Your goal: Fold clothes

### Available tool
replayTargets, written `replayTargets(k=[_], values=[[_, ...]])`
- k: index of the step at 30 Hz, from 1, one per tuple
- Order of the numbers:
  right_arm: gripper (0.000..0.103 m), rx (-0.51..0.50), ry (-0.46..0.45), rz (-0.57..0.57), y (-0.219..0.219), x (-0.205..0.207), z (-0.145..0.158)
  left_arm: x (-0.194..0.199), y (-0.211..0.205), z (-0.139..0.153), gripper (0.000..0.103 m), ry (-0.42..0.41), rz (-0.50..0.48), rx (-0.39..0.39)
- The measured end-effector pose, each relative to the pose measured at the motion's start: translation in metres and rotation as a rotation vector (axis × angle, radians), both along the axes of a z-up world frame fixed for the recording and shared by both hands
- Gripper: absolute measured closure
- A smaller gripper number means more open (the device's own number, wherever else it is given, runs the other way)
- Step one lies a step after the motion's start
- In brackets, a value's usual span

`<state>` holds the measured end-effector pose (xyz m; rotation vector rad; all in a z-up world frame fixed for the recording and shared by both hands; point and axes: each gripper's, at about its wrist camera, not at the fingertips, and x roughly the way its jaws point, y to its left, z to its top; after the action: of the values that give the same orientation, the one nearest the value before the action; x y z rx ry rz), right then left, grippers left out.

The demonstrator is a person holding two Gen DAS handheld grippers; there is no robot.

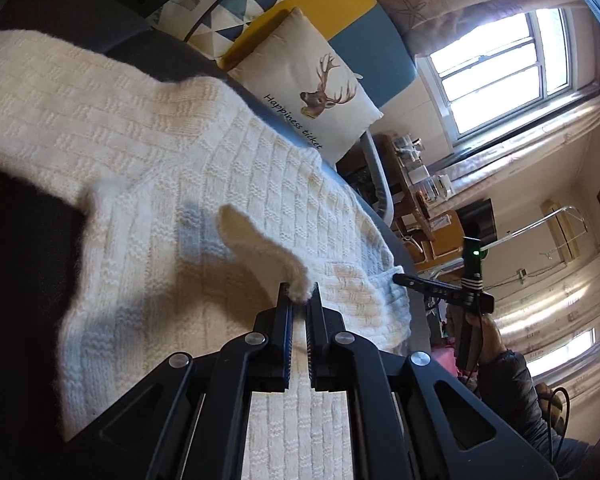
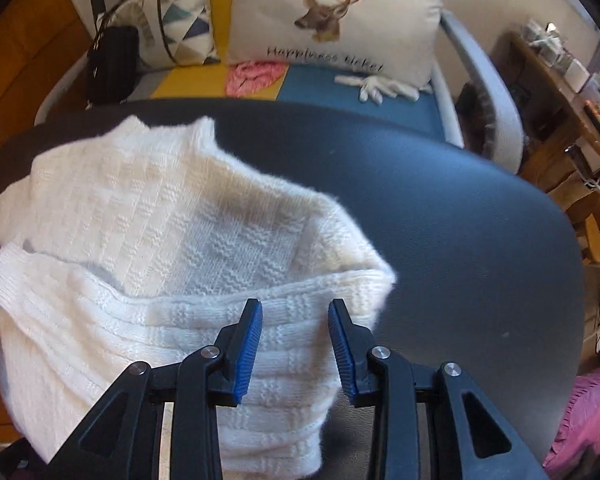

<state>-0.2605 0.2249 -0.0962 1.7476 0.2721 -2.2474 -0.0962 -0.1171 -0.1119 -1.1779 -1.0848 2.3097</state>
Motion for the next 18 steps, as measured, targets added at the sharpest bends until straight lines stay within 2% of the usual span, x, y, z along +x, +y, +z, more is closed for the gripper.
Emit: replayTargets(k=[3,6,7,9,13,15,16,18], values=[[0.068,0.135,0.007,0.080,-0.017,0.002,-0.014,0.000,0.002,0.005,0.098,0.022,-0.008,0.003],[0.086,0.180,0.055,0.096,-0.025,0.007,-0.011,0.000,0.004,0.016,0.098,0.059,-0.010,-0.013],[0.097,0.181,0.071,0.088,-0.025,0.009,-0.009,0.001,0.005,0.024,0.098,0.083,-0.005,-0.027],[0.098,0.184,0.103,0.073,-0.026,0.012,-0.006,0.001,0.006,0.040,0.098,0.137,-0.008,-0.035],[0.103,0.065,0.246,-0.065,0.002,0.019,0.029,0.006,0.007,0.079,0.098,0.282,-0.002,-0.085],[0.103,0.001,0.323,-0.145,0.018,0.023,0.049,0.008,0.010,0.086,0.098,0.308,-0.001,-0.127],[0.103,-0.010,0.324,-0.163,0.023,0.025,0.047,0.007,0.011,0.085,0.098,0.305,-0.005,-0.148],[0.102,-0.026,0.317,-0.193,0.031,0.028,0.041,0.003,0.013,0.064,0.098,0.236,-0.022,-0.193]])
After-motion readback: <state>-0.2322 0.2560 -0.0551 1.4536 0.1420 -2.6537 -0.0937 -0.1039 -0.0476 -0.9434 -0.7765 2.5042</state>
